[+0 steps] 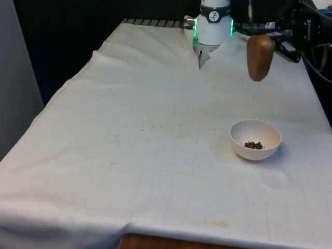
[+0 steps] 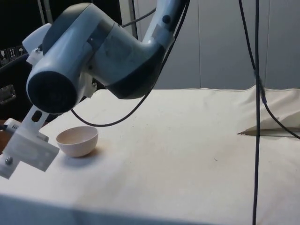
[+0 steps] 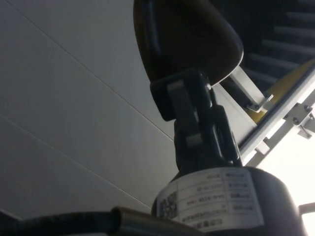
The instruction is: Pour the coffee beans from the cup into the bowl.
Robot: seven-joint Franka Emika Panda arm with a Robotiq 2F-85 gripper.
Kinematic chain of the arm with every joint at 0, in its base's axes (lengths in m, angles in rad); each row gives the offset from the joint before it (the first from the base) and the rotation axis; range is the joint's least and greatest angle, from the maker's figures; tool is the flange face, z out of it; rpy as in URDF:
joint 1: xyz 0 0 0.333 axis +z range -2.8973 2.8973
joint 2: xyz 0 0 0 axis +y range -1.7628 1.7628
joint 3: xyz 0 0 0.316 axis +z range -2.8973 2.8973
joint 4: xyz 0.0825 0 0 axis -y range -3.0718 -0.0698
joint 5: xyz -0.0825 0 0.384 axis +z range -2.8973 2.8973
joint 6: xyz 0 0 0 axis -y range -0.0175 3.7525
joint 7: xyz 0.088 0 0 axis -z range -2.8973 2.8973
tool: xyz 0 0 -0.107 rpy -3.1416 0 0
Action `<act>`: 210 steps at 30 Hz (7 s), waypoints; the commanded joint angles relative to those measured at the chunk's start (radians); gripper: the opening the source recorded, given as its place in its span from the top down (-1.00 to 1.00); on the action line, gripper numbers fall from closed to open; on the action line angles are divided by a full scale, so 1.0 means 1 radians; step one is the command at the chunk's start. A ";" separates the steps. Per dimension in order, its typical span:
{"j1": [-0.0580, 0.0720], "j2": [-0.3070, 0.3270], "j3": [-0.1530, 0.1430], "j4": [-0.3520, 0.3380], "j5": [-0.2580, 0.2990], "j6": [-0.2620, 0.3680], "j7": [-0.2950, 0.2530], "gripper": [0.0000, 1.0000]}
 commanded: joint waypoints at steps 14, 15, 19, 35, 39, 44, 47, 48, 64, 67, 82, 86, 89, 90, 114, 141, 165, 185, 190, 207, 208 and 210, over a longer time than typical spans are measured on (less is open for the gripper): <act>-0.047 -0.036 0.009 -0.008 0.073 0.089 0.005 1.00; -0.049 -0.038 0.009 -0.008 0.078 0.093 0.004 1.00; -0.060 -0.046 0.008 -0.010 0.098 0.113 0.004 1.00; -0.089 -0.078 -0.018 -0.017 0.163 0.175 0.004 1.00; -0.115 -0.098 -0.022 -0.035 0.183 0.223 0.004 1.00; -0.108 -0.099 -0.044 -0.030 0.190 0.226 0.005 1.00; -0.127 -0.114 -0.050 -0.043 0.202 0.268 0.008 1.00; -0.129 -0.115 -0.053 -0.044 0.204 0.274 0.009 1.00; -0.148 -0.151 -0.125 -0.064 0.258 0.385 0.012 1.00; -0.149 -0.159 -0.146 -0.068 0.274 0.415 0.011 1.00; -0.154 -0.195 -0.231 -0.097 0.314 0.517 0.015 1.00; -0.156 -0.204 -0.252 -0.106 0.321 0.543 0.016 1.00; -0.155 -0.210 -0.269 -0.112 0.329 0.562 0.016 1.00; -0.143 -0.201 -0.275 -0.101 0.327 0.541 0.015 1.00; -0.157 -0.266 -0.418 -0.173 0.380 0.733 0.015 1.00; -0.153 -0.287 -0.520 -0.237 0.479 0.885 0.036 1.00; -0.154 -0.337 -0.556 -0.336 0.541 0.966 0.107 1.00; -0.154 -0.380 -0.574 -0.404 0.643 1.019 0.109 1.00; -0.154 -0.383 -0.576 -0.410 0.670 1.029 0.108 1.00; -0.154 -0.380 -0.589 -0.423 0.792 1.083 0.107 1.00; -0.154 -0.380 -0.589 -0.424 0.798 1.085 0.107 1.00; -0.155 -0.382 -0.590 -0.428 0.819 1.093 0.104 1.00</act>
